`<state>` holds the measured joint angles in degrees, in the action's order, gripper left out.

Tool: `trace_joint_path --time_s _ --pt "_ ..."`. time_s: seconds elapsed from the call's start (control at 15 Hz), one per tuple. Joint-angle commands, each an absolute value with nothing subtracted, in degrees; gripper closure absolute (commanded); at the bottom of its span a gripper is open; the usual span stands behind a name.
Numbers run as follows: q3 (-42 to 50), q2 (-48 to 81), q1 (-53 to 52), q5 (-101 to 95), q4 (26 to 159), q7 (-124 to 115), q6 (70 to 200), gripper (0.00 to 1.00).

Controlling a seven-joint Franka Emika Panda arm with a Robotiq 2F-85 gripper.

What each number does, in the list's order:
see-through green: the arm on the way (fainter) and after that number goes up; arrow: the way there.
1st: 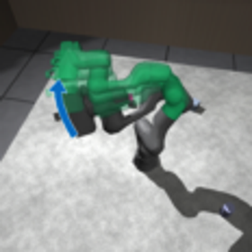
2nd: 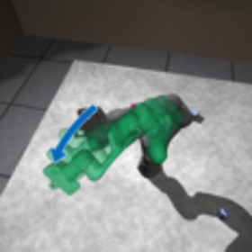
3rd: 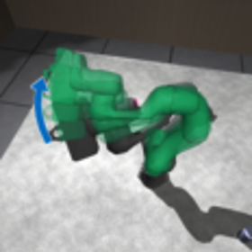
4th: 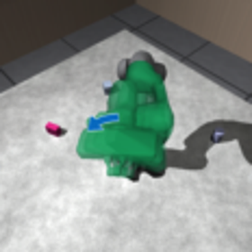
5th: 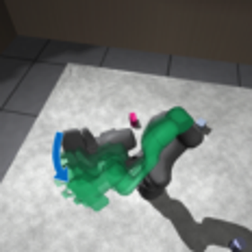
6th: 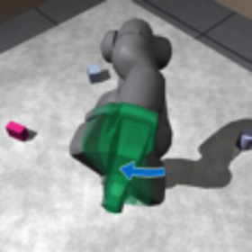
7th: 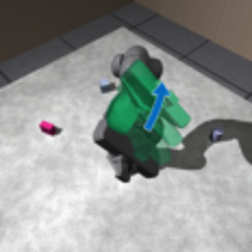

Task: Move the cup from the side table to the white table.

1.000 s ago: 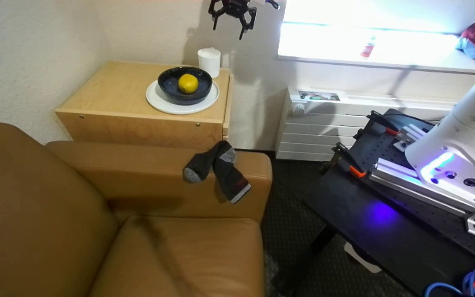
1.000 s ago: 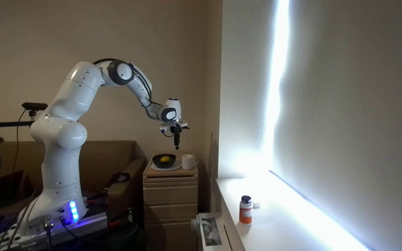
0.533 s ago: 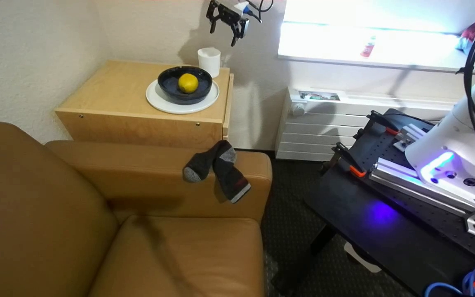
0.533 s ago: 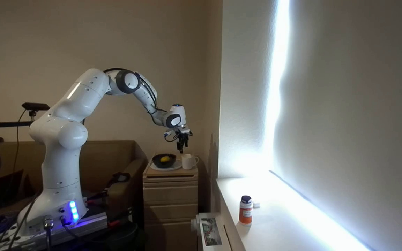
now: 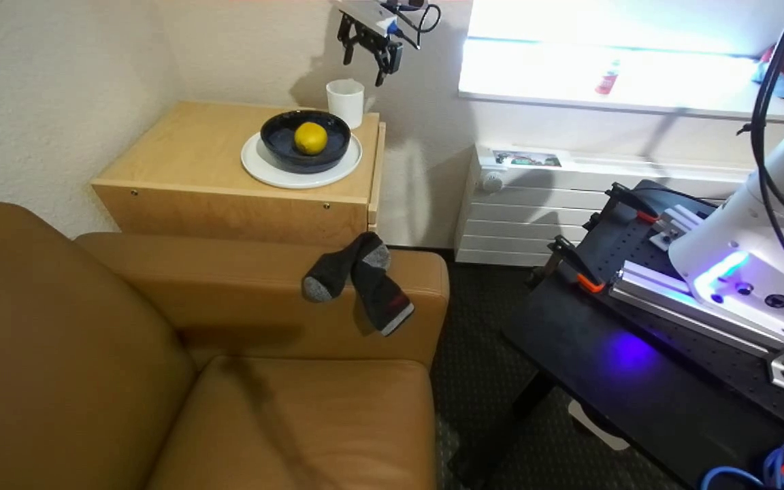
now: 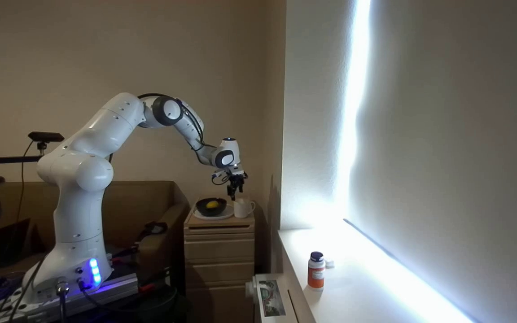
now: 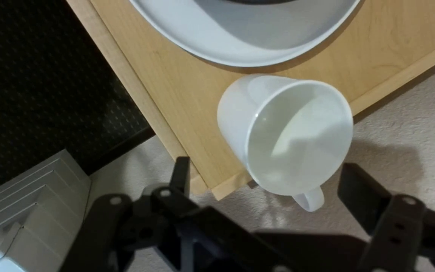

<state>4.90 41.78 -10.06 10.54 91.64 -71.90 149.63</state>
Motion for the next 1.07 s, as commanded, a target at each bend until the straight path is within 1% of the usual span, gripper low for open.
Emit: trace_joint_path --time_s 0.0,0.2,0.27,0.73,0.8,1.0 --pt "4.21 45.75 -9.43 10.47 87.93 -72.11 146.07 0.00" --pt "4.63 48.52 -9.89 10.18 85.70 -72.70 146.05 0.00" --pt "4.52 46.24 -9.90 10.32 88.96 -72.00 147.66 0.00" --pt "4.09 50.15 -9.14 11.02 85.46 -72.17 146.77 0.00" --pt "4.56 48.02 -9.77 10.41 88.10 -71.98 147.67 0.00" --pt "4.58 49.45 -9.71 10.43 87.02 -71.98 147.69 0.00"
